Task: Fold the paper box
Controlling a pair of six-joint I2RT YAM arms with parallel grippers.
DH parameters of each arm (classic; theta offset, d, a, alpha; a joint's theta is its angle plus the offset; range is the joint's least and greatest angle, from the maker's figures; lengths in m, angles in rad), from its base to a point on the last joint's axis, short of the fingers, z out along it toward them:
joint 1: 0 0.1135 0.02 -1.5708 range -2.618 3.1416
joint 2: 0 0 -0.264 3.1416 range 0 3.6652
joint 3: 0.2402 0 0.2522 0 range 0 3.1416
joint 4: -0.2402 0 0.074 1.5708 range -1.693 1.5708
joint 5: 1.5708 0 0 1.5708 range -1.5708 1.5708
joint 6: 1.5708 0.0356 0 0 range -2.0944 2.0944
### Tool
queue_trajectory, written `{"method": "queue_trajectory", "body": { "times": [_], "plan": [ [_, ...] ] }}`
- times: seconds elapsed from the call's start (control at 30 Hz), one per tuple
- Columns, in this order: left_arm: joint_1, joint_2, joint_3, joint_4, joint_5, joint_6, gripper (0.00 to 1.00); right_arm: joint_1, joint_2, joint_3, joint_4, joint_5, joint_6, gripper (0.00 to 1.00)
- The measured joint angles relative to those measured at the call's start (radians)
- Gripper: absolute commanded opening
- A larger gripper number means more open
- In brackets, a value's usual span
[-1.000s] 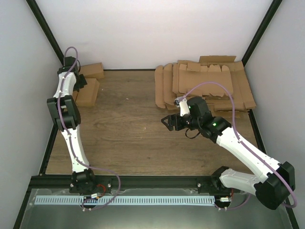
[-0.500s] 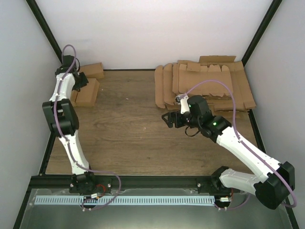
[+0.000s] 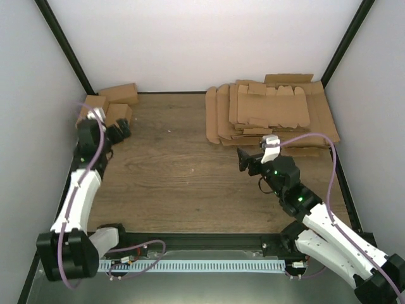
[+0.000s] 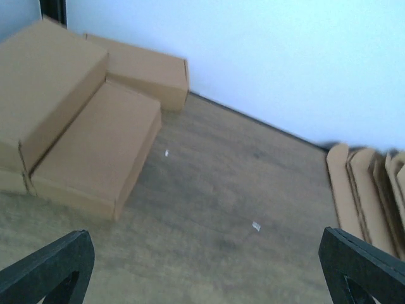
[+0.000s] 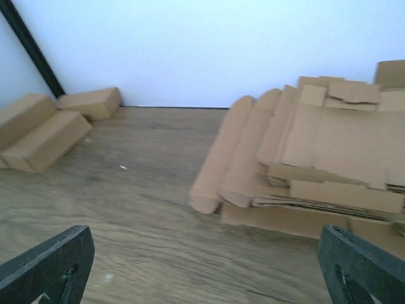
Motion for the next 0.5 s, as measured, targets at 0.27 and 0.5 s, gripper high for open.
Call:
{"method": "queue_trajectory", "body": {
  "times": [0.27,0.5],
  "plan": [
    [-0.077,-0.236,-0.478,0.327,-0.140,0.045,1.00,-0.041,-0.040,-0.335,0.417,0.067,-0.239,0.95],
    [-0.080,-0.186,-0.661,0.653,-0.265,0.138,1.00,-0.253,0.105,-0.502,0.804,0.016,-0.336,0.94]
  ]
}}
